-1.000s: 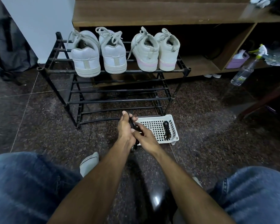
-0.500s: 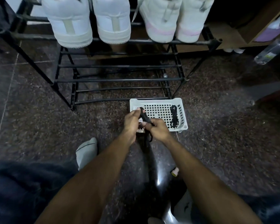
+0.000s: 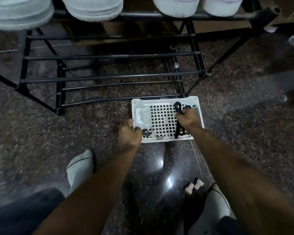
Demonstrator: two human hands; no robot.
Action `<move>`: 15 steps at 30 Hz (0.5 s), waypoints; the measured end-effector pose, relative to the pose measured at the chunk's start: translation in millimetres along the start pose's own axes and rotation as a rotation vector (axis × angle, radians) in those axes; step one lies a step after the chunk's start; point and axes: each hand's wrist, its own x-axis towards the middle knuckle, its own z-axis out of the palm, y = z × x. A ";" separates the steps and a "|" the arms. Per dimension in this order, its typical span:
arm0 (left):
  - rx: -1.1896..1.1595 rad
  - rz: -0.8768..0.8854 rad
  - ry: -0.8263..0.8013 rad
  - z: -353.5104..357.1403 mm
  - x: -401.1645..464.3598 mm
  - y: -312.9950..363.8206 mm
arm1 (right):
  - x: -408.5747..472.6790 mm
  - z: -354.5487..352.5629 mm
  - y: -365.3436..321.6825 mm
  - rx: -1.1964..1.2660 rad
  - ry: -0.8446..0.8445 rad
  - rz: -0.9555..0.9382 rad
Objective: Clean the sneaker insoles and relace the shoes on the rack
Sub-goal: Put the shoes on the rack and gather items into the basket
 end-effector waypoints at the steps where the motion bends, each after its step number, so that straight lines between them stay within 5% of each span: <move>1: -0.003 0.004 0.021 0.9 0.0 -0.5 | 1.4 2.3 2.1 -0.107 0.013 -0.014; 7: -0.005 0.027 0.070 4.3 0.4 -7.2 | -1.9 15.7 7.9 -0.498 0.065 -0.093; 15: -0.014 0.077 0.092 3.2 3.0 -22.3 | -22.7 -2.4 10.4 -0.457 0.172 -0.245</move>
